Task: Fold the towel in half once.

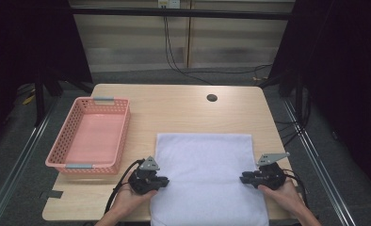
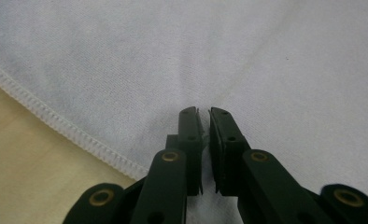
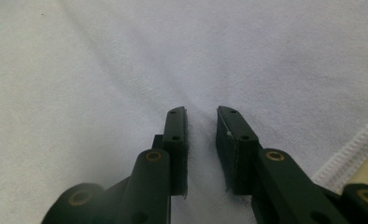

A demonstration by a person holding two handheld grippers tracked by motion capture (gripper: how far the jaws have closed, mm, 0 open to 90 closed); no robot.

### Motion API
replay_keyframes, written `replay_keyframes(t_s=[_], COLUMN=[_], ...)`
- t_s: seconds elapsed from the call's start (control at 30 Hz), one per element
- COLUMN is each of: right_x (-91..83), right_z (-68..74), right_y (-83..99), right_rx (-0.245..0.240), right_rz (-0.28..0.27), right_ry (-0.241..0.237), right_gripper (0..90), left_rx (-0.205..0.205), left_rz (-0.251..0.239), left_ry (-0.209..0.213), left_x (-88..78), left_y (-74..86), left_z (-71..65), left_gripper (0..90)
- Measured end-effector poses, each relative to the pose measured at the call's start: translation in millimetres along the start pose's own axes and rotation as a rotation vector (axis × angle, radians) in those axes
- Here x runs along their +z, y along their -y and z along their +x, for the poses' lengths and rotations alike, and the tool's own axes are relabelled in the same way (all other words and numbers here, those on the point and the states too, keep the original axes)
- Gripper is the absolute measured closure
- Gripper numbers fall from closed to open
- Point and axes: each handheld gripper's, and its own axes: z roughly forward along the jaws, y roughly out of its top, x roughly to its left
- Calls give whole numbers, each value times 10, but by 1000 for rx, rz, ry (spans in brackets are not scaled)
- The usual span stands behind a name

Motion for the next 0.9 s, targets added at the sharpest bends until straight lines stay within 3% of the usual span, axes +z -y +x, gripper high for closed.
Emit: replay_keyframes(t_s=[0.23,0.3,0.37,0.43,0.5,0.57,0.6,0.7,0.8,0.9], right_x=[-119,-145,-160,-165,-161,-163,-173,-208,-218,-162], right_z=[112,159,186,193,156,76,32,-141,-359,-568], right_y=[113,138,149,150,145,110,76,-64,-216,-357], right_rx=[10,8,1,1,5,16,14,26,52,62], right_rz=[45,58,72,76,41,13,-7,-60,-115,-117], right_ry=[-65,-77,-100,-109,-124,-109,-82,-14,51,115], right_gripper=[743,739,733,695,637,632,627,601,561,524], left_rx=[-5,26,38,7,-8,6,23,-40,-40,-25], left_rz=[27,54,68,46,20,-18,-24,-25,-66,-59], left_ry=[95,140,153,157,127,144,129,59,42,7], left_x=[-87,-111,-125,-125,-139,-162,-161,-151,-92,-12], left_y=[124,137,132,100,22,-83,-143,-343,-475,-559], left_z=[-164,-205,-212,-148,-73,15,70,248,357,450], left_gripper=[808,777,740,710,641,641,642,639,622,616])
